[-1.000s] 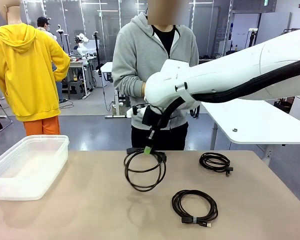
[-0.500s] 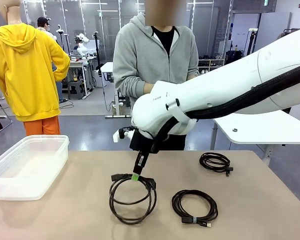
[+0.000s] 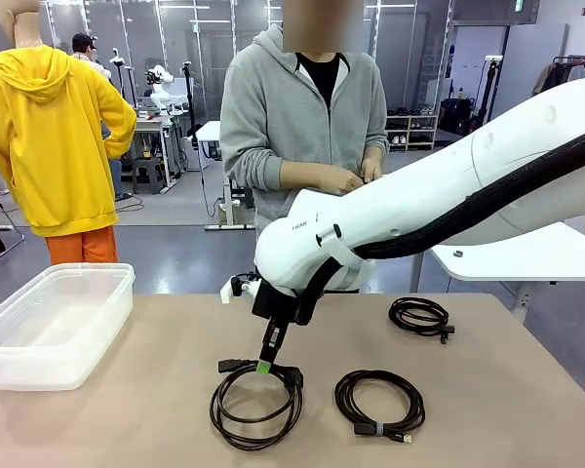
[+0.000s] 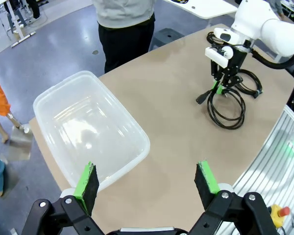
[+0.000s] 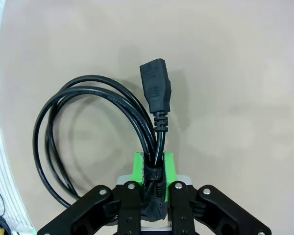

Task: Organize and store the cables.
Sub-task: Place the Power Cable into the Organizing box.

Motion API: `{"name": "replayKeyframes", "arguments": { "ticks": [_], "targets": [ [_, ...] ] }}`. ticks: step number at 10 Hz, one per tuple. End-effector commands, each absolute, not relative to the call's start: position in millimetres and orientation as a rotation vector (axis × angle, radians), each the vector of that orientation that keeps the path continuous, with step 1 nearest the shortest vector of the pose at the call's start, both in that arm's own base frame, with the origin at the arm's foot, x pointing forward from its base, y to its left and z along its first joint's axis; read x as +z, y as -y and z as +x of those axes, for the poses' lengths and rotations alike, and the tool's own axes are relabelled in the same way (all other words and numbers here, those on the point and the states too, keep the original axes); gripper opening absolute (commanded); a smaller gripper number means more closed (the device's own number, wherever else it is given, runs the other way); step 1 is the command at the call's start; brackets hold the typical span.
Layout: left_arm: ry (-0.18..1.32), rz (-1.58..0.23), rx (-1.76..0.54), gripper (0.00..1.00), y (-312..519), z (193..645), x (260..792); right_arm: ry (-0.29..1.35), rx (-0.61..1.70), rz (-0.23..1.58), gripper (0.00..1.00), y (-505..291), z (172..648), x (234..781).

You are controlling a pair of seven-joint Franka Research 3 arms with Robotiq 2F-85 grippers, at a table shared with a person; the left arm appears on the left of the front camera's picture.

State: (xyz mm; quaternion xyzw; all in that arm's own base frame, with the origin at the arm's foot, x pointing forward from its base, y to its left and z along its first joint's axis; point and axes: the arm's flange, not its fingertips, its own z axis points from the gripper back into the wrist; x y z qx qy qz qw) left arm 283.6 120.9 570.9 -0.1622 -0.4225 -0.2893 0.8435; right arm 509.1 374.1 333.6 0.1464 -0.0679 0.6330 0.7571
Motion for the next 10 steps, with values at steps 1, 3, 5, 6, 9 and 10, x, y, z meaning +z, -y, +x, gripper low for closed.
{"name": "replayKeyframes", "arguments": {
  "ticks": [1, 3, 5, 6, 9, 10],
  "targets": [
    [0.896, -0.352, -0.62, 1.0, -120.2, 284.1, 570.8, 0.154, 1.392, 0.281, 0.49, -381.8, 513.7, 338.2],
    [0.896, -0.352, -0.62, 1.0, -120.2, 284.1, 570.8, 0.155, 1.386, 0.258, 0.79, -378.5, 511.0, 346.9],
    [0.896, -0.352, -0.62, 1.0, -120.2, 284.1, 570.8, 0.178, 1.378, 0.249, 1.0, -368.2, 506.0, 361.6],
    [0.896, -0.352, -0.62, 1.0, -120.2, 284.1, 570.8, 0.198, 1.376, 0.233, 1.0, -359.1, 503.2, 371.0],
    [0.896, -0.352, -0.62, 1.0, -120.2, 284.1, 570.8, 0.3, 1.335, 0.267, 1.0, -288.7, 495.4, 415.8],
    [0.896, -0.352, -0.62, 1.0, -120.2, 284.1, 570.8, 0.33, 1.301, 0.357, 1.0, -241.0, 494.9, 429.3]
  ]
}}
